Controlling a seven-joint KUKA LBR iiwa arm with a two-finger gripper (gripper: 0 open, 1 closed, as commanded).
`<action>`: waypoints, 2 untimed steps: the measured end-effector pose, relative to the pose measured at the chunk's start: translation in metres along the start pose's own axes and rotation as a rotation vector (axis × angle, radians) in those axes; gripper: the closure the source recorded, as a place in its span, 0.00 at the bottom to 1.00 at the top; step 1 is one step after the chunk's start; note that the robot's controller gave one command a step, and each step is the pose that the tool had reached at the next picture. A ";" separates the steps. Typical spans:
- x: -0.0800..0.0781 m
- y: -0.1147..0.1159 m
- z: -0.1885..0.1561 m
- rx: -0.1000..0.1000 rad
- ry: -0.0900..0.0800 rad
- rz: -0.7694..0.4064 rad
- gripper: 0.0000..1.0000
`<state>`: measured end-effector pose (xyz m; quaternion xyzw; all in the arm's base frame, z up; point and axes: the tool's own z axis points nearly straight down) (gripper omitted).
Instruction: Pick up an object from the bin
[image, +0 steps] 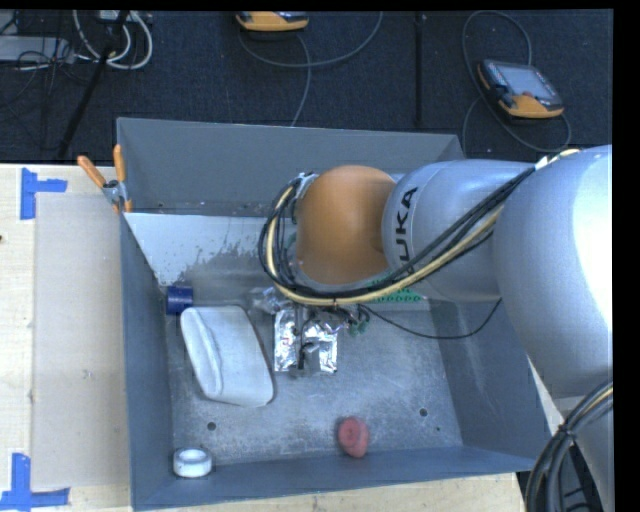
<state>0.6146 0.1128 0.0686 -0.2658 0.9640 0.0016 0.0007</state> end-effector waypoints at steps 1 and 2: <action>0.000 0.000 0.000 0.000 0.000 0.001 1.00; -0.003 0.001 -0.093 0.006 -0.006 0.005 1.00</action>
Offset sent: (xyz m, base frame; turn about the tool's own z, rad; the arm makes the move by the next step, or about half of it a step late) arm 0.0000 0.0000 0.0000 0.0000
